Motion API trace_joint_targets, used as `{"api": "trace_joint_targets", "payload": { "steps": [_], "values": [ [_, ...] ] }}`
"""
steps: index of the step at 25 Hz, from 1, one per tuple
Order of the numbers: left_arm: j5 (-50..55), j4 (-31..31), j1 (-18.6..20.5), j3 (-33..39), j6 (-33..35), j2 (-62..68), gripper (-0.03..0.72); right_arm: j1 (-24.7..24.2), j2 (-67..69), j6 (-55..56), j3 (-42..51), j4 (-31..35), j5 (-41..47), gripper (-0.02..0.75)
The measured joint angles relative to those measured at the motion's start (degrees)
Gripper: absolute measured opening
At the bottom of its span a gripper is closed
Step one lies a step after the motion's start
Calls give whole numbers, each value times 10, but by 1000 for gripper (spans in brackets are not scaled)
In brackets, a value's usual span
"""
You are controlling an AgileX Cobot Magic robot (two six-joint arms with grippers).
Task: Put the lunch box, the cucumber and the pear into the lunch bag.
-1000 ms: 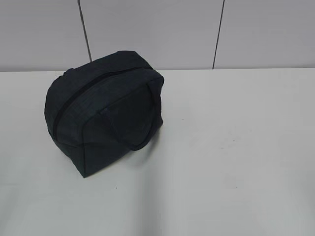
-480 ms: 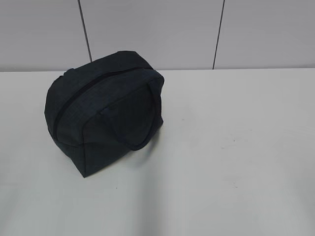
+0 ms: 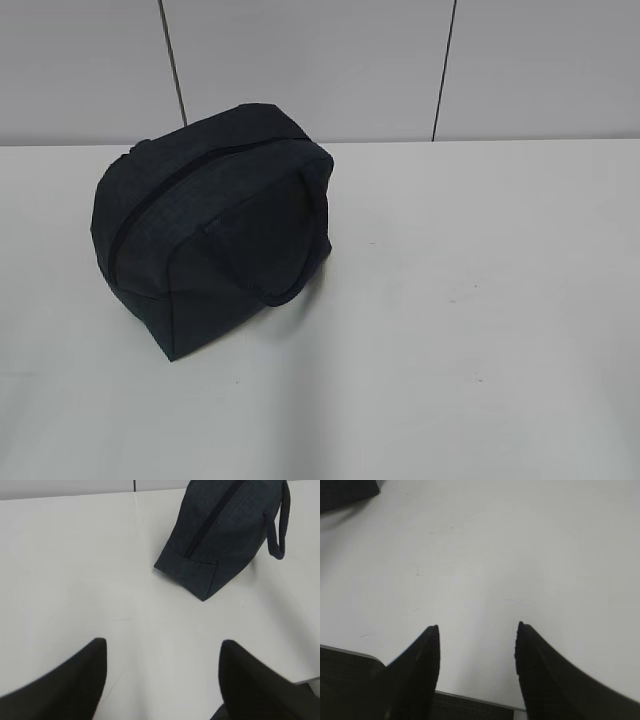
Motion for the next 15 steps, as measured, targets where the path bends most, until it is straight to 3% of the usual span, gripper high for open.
{"api": "trace_joint_targets", "payload": {
  "steps": [15],
  "values": [
    [0, 0, 3, 0, -2, 0, 400, 0, 0, 0, 0, 0, -2, 390]
  ]
}}
